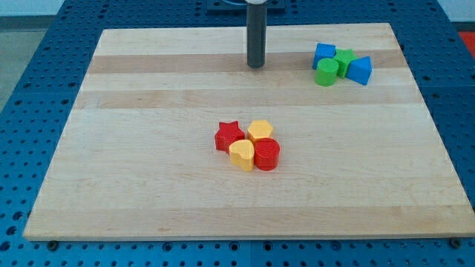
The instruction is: Move the arm bottom right to the red circle
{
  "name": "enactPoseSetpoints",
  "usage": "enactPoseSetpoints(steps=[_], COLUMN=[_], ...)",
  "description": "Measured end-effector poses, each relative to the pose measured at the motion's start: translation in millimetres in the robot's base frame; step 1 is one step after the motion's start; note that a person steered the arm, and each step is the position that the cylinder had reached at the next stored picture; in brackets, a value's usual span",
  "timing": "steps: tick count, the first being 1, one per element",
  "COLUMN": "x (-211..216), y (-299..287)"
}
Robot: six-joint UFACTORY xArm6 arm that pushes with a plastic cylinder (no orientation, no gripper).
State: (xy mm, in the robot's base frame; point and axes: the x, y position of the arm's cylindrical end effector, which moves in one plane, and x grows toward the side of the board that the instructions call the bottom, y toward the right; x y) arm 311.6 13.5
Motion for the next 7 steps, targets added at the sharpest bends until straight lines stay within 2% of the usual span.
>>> enactPoseSetpoints(steps=[1,3,4,6,7], x=[31.1,95.6,136.2,245.8,261.6], y=[6.9,80.7,98.9,96.0,77.5])
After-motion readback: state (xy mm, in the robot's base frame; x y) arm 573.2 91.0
